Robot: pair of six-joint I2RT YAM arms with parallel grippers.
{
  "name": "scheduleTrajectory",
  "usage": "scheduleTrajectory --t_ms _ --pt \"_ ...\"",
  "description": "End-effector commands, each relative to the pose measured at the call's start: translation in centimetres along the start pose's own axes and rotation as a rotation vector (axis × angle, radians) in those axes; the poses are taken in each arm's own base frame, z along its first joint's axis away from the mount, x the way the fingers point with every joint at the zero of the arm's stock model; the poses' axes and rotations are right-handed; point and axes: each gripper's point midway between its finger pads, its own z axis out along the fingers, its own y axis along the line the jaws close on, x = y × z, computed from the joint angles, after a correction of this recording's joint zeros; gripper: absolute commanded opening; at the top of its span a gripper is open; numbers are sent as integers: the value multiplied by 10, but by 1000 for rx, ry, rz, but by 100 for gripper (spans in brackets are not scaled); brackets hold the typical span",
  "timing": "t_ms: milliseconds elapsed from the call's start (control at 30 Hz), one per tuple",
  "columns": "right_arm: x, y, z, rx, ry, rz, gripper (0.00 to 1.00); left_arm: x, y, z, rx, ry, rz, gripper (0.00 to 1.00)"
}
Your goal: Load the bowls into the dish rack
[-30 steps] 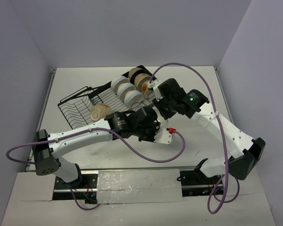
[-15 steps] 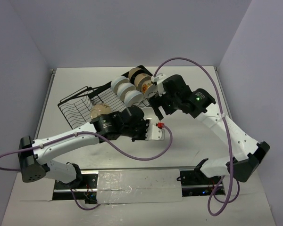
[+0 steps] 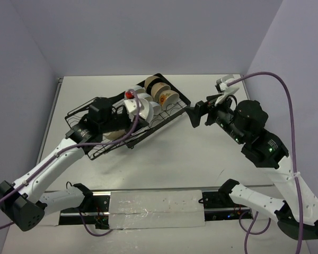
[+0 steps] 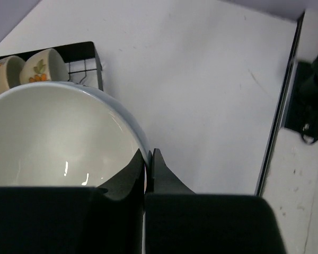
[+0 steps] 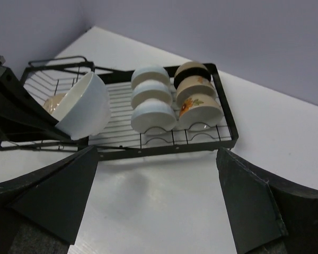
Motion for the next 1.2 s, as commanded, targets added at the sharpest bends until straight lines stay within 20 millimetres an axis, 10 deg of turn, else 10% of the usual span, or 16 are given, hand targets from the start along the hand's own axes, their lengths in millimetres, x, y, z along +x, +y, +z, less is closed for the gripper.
scheduleTrajectory --t_ms 0,333,1167 --pt "-26 -5 4 31 -141 31 100 -60 11 -25 0 -263 -94 0" --pt "8 14 25 -70 -34 2 100 -55 120 -103 -338 -533 -432 0" --pt "57 28 7 -177 50 -13 100 35 196 -165 -494 -828 -760 0"
